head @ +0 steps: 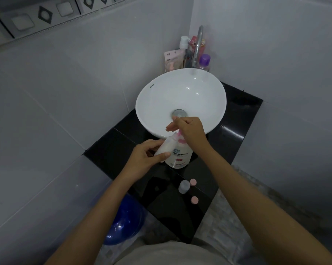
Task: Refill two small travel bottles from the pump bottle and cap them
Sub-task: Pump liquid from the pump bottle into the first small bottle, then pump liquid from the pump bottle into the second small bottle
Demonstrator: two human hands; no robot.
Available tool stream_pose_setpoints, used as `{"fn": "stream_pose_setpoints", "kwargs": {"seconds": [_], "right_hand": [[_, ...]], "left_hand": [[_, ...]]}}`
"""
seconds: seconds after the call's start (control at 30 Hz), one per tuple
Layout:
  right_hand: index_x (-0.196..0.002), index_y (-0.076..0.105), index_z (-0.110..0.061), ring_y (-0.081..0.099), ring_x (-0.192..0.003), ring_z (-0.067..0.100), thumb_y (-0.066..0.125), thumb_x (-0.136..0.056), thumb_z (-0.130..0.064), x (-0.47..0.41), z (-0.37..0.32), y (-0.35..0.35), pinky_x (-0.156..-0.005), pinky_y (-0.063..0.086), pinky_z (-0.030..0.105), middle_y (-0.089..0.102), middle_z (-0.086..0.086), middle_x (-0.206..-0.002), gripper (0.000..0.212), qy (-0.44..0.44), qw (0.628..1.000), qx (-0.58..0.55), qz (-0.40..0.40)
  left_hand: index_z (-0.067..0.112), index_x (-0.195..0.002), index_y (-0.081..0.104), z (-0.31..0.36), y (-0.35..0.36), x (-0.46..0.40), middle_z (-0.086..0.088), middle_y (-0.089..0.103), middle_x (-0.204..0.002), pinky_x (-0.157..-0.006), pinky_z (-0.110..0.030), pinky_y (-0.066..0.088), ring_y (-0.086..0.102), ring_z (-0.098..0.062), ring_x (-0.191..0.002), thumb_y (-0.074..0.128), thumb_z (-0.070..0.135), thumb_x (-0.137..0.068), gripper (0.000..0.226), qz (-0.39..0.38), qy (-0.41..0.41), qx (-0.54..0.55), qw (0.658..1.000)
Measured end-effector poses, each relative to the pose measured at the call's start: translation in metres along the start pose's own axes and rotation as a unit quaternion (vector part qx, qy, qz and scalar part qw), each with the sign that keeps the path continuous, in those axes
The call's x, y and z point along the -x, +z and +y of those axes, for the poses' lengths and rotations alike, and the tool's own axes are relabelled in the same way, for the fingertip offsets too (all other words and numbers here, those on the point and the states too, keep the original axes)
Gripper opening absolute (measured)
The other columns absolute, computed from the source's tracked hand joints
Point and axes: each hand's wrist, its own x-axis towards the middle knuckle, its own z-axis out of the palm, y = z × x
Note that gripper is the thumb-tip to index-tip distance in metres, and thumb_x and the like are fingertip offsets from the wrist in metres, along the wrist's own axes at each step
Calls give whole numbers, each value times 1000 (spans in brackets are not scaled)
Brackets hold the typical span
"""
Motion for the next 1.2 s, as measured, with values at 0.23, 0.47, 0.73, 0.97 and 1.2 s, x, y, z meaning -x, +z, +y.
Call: {"fn": "stream_pose_setpoints", "kwargs": {"seconds": [0.23,0.47,0.73,0.97,1.2], "right_hand": [[-75,73,-1,68,-72,20,54,-94,-22,-3,4,1,-69,51,25,71,9,-69,34,-32,999,-26,11],[-74,72,-2,68,-67,19,54,-94,-21,-3,6,1,-61,50,14,70,7,-67,33,-37,998,-41,8],[-78,71,4,68,-66,23,53,-95,-19,-4,8,1,-64,52,22,70,14,-69,34,-42,998,-50,8],[-76,72,3,65,-64,25,52,-95,-21,-5,9,2,-72,53,29,70,14,-68,36,-32,998,-53,7],[-76,72,1,66,-64,25,52,-95,-21,-5,10,2,-75,55,34,70,12,-67,35,-39,998,-47,9]], "left_hand": [[22,-121,61,-6,1,1,-2,65,-106,-79,-10,48,61,-5,-95,70,17,-80,43,11,12,-18,1000],[26,-117,57,-8,0,13,20,64,-106,-79,-7,49,63,8,-98,69,4,-77,47,59,-17,67,996],[20,-115,61,-74,24,23,8,62,-106,-85,-16,45,58,-2,-97,78,9,-71,48,51,-123,-76,988],[18,-102,65,-114,37,30,0,67,-103,-86,-22,49,62,-13,-98,78,10,-71,35,-2,-134,-147,980],[18,-99,62,-118,39,32,2,63,-104,-94,-30,49,60,-13,-100,79,7,-68,37,-11,-129,-165,978]]}}
